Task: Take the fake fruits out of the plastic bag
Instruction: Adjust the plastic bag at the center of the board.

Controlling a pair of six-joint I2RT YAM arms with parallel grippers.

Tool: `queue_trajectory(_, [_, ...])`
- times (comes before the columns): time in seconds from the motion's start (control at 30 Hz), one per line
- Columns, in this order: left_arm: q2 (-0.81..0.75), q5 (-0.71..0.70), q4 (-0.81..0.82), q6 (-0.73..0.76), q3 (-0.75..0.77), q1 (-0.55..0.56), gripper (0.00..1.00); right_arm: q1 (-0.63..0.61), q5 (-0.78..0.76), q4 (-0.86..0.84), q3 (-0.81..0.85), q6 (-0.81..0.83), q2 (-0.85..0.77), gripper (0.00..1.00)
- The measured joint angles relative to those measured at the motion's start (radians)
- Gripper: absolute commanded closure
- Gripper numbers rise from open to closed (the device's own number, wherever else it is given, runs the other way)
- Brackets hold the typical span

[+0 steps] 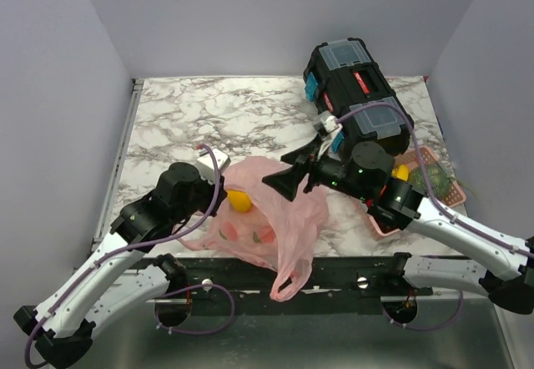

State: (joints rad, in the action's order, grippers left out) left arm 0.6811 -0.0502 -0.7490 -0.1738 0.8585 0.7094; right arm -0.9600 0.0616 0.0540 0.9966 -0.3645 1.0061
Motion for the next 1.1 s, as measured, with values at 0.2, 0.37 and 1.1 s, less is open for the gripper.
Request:
queue_trajectory(0.2, [0.047,0.021,0.094,0.036,0.002,0.0,1.0,-0.223,0.053,-0.02,0.062,0.069,0.167,0.12])
queue_trajectory(0.37, [0.086,0.025,0.14,0.068,0.012,0.0,1.0,-0.304,0.052,-0.05,0.008,0.095,0.201,0.18])
queue_trajectory(1.1, [-0.003,0.025,0.129,0.087,-0.056,0.0,1.0,-0.301,-0.465,-0.279,-0.131,0.164,0.508,0.26])
